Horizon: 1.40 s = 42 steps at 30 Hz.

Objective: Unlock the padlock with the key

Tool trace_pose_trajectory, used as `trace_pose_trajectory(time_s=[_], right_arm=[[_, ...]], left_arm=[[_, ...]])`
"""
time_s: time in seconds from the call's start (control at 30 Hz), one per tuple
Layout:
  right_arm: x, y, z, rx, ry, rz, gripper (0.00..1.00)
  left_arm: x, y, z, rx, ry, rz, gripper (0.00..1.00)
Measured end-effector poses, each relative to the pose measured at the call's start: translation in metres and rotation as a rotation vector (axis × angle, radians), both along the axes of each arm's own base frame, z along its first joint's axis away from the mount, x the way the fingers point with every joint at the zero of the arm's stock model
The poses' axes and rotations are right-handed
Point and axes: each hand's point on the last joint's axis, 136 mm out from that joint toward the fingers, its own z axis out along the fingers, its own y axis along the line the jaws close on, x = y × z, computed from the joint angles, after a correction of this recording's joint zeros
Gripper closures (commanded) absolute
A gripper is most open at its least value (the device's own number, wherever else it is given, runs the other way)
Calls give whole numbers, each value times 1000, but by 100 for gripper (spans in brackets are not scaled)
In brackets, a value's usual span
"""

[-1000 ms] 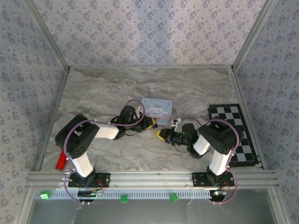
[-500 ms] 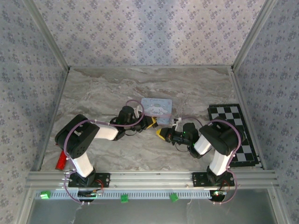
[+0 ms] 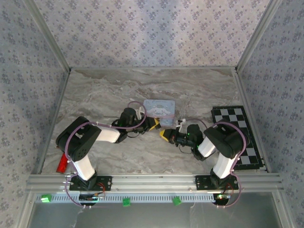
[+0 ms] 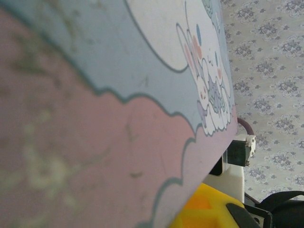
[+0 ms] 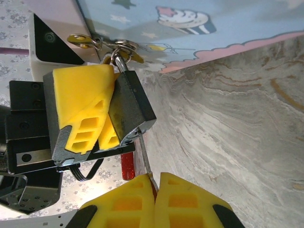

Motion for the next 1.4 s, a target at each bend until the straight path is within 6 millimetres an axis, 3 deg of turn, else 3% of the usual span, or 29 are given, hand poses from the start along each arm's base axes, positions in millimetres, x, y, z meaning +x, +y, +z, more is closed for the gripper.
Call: trace_pose_trajectory(time_s=[1.4], right_arm=[[4, -4, 12, 27, -16, -7, 100]], left_arm=[[1, -3, 11, -60, -4, 16, 100]])
